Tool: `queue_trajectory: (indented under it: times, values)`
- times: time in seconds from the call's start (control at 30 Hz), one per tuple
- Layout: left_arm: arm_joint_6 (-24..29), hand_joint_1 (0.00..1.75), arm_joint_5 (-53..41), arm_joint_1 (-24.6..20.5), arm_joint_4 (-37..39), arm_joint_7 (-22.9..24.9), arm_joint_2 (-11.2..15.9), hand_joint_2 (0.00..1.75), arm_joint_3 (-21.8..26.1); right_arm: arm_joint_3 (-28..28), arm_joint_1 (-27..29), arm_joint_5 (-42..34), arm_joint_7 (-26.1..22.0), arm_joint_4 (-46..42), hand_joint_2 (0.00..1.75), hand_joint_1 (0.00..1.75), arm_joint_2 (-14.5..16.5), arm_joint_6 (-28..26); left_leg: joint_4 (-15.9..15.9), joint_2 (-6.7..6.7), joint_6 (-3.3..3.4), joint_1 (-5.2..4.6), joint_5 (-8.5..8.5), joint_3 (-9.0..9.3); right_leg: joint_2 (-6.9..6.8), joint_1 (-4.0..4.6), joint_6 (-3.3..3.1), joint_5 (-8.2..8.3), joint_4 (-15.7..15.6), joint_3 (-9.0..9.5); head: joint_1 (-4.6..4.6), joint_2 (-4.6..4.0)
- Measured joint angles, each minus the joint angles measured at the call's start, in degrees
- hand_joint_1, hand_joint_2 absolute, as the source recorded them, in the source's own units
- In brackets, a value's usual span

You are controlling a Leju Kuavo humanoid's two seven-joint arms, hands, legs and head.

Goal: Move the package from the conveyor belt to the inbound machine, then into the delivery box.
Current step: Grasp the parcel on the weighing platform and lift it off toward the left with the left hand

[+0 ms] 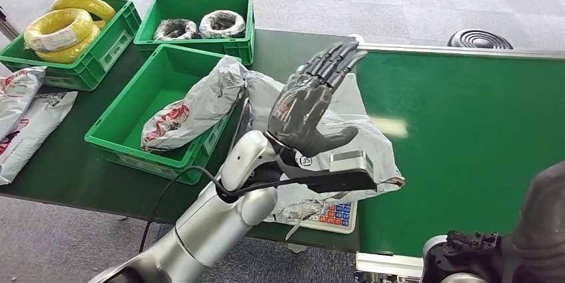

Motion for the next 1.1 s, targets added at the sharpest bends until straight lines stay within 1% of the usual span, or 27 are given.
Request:
queue_trajectory:
  times: [0.1,0.23,0.37,0.53,0.73,1.0,1.03,1.1]
  values:
    - [1.3,0.00,-1.7,-1.7,5.6,1.8,-0.6,1.75,-2.9,-0.3,0.0,0.0,0.0,0.3,1.75,0.00,0.3,0.0,0.0,0.00,0.00,0.00,0.00,0.00,0.00,0.00,0.00,0.00,0.0,0.00,0.00,0.00]
    - [2.0,0.00,-2.6,-2.5,8.3,2.9,-0.8,1.75,-4.2,-0.4,0.0,-0.1,0.0,0.4,1.75,0.00,0.3,0.0,0.0,0.00,0.00,0.01,0.00,0.00,0.00,0.01,0.00,0.00,0.0,0.00,-0.01,0.00]
    - [2.8,0.00,-3.9,-4.6,17.5,5.2,-1.1,1.75,-7.6,-0.6,0.0,-1.2,0.0,1.2,1.75,0.00,0.3,0.0,0.0,0.00,0.00,0.01,0.01,0.00,0.01,0.01,0.00,0.00,0.0,0.01,0.01,0.00]
    - [1.9,0.00,-2.9,-4.8,21.9,4.9,-1.1,1.75,-8.5,-0.5,0.0,-1.6,0.0,1.8,1.75,0.00,0.3,0.0,0.0,-0.01,0.00,0.01,0.00,-0.01,0.01,0.01,0.00,0.00,0.0,0.01,0.01,0.00]
    - [-1.9,0.00,0.9,-5.0,26.5,3.8,-1.1,1.75,-10.6,-0.5,-0.3,-1.5,0.0,2.3,1.75,0.00,0.3,0.0,0.0,-0.01,0.00,0.01,0.00,-0.02,0.01,0.01,0.00,0.00,0.0,0.00,0.00,0.00]
    - [-3.3,0.00,3.9,-3.8,31.9,2.8,-1.1,1.75,-13.1,-0.5,-0.4,-1.4,0.0,2.4,1.75,0.00,0.3,0.0,0.0,-0.01,0.00,0.01,0.00,-0.03,0.01,0.01,0.00,0.00,0.0,0.01,0.00,0.00]
    - [-3.4,0.14,4.3,-3.7,32.5,2.7,-1.1,1.75,-13.3,-0.5,-0.4,-1.5,0.0,2.4,1.75,0.00,0.3,0.0,0.0,-0.01,0.00,0.01,0.00,-0.02,0.01,0.01,0.00,0.00,0.0,0.01,0.00,0.00]
    - [-3.9,0.80,5.0,-3.5,33.7,2.6,-1.1,1.75,-13.7,-0.5,-0.4,-1.5,0.0,2.5,1.75,0.00,0.3,0.0,0.0,-0.02,0.00,0.01,0.00,-0.02,0.01,0.01,0.00,0.00,0.0,0.01,0.00,0.00]
